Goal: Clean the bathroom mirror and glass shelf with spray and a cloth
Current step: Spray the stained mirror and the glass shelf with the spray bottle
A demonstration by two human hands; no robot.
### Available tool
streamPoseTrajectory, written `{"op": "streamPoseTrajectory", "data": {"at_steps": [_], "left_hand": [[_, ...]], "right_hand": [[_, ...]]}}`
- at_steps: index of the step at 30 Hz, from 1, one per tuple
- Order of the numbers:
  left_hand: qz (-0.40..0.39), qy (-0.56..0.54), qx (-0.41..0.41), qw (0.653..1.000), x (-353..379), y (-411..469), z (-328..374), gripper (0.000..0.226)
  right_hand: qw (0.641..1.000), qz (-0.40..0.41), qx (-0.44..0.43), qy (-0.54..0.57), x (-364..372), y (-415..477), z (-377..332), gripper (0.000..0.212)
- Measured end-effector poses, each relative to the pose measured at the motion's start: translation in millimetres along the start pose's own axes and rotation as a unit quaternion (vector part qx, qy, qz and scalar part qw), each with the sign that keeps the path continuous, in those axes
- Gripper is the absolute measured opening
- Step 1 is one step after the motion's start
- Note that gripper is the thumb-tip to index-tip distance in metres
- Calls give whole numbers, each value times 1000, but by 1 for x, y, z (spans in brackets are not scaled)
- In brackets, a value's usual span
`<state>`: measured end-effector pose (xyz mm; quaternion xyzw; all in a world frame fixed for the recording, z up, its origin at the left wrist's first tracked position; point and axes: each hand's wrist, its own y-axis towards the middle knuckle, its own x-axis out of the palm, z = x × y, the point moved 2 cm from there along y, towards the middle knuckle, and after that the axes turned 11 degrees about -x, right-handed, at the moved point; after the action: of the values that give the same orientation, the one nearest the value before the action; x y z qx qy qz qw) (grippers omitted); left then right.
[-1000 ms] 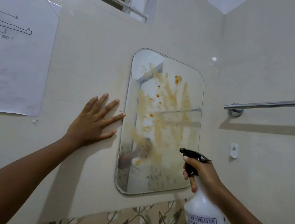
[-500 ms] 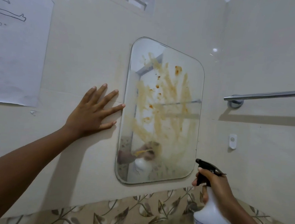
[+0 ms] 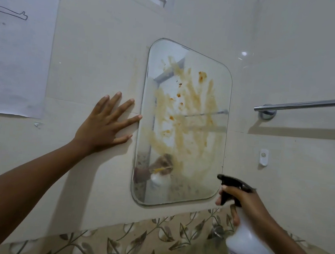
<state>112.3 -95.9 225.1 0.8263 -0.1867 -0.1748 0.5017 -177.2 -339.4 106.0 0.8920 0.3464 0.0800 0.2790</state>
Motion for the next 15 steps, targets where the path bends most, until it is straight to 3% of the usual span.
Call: {"op": "streamPoseTrajectory", "data": {"at_steps": [4,8,15], "left_hand": [[-1,1,0,1000,0,0,0,62],[0,-2,-4,1000,0,-1,0,61],[-19,-7,-2,1000,-1,-1,0,62]], "right_hand": [[996,10,-88,8,9,32,-59,19],[986,81,-143,25,5,63,-110,24],[988,97,-118,25,-21,71,-134,26]]}}
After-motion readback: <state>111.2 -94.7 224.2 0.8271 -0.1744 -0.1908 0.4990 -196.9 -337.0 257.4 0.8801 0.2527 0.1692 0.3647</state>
